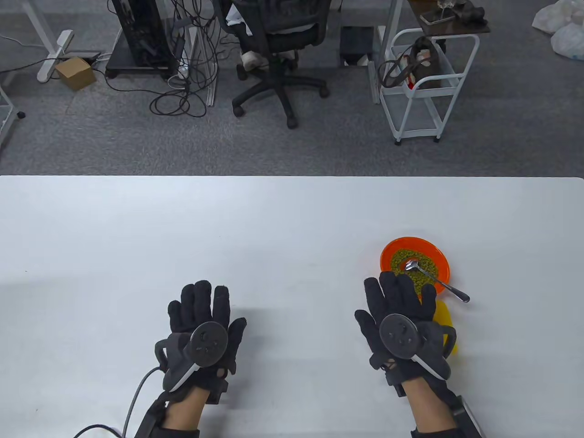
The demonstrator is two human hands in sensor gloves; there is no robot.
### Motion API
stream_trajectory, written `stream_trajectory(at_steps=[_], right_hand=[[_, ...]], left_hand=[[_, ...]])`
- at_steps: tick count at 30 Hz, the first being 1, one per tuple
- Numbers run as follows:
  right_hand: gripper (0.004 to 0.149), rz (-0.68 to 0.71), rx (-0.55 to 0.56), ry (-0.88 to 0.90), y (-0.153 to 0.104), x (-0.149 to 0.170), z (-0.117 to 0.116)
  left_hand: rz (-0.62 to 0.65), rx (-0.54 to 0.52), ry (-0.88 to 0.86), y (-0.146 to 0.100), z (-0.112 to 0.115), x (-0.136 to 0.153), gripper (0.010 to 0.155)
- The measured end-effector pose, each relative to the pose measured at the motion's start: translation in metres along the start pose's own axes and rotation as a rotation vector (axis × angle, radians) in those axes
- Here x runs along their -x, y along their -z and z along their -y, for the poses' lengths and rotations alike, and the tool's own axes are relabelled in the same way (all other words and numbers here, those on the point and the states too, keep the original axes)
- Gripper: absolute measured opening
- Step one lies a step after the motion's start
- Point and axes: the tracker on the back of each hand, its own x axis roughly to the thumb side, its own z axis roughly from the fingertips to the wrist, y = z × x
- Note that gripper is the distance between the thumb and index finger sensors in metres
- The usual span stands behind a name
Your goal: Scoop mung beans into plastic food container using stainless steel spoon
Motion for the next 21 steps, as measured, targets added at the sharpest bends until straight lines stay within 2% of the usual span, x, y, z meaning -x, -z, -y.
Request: stream_trajectory(at_steps=[15, 21], right_hand=[[0.069, -0.015, -0.001, 0.006, -0.0009, 0.0022, 0.0037], [0.07, -0.084, -0.04, 0.0, -0.0007, 0.0099, 0.003]], left_hand=[[-0.005, 0.012, 0.008, 0.0002, -0.0002, -0.0008, 0.076], [-0.009, 0.022, 0.012, 0.0006, 0.0, -0.001, 0.076]])
